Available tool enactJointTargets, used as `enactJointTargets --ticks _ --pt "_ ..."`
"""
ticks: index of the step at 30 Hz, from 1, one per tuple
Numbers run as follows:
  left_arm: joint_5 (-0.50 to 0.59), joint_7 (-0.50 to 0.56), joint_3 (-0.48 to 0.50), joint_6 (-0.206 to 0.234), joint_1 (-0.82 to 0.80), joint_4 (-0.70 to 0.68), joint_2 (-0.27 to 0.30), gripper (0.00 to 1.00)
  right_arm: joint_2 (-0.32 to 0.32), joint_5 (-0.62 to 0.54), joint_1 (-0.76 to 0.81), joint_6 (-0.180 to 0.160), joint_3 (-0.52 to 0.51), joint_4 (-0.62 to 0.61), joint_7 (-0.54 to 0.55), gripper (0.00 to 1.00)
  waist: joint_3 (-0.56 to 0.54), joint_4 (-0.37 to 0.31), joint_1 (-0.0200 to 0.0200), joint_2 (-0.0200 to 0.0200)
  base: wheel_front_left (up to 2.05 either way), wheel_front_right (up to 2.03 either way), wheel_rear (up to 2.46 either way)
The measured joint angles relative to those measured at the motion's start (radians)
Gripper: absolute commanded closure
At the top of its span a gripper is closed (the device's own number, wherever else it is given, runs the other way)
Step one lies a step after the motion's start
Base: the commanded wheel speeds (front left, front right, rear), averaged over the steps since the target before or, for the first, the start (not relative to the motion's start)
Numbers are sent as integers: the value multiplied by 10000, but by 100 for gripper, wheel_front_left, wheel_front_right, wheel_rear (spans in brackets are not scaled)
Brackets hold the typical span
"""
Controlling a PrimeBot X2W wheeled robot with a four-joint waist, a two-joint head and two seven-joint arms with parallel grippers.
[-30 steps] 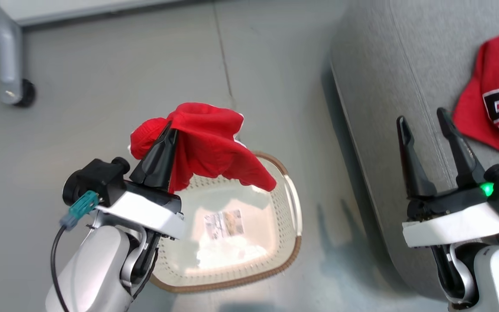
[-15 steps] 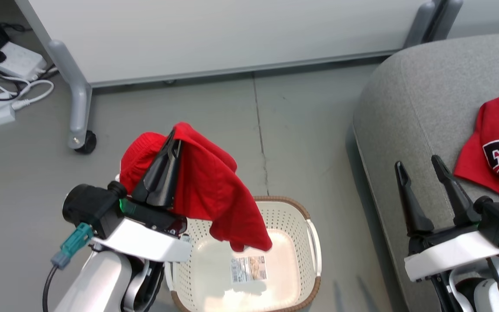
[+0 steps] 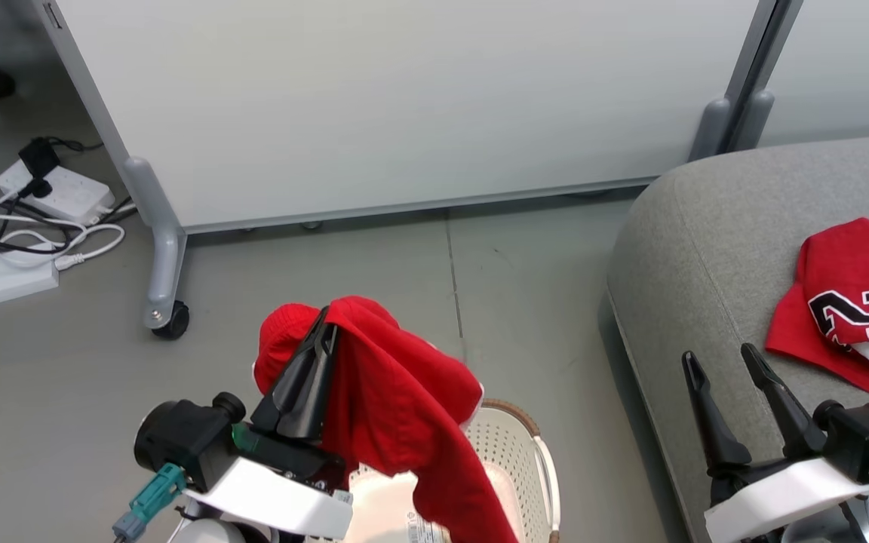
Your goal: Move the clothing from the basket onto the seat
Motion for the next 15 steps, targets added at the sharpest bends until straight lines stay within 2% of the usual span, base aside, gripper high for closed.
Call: enactJointTargets --ticks 11,15 --pt "-71 240 -219 82 262 -205 44 100 0 105 214 0 -12 -86 86 0 -352 198 0 0 0 0 0" --pt "-71 240 -265 79 257 -213 40 100 -8 121 193 0 280 -190 86 0 -374 270 0 0 0 0 0"
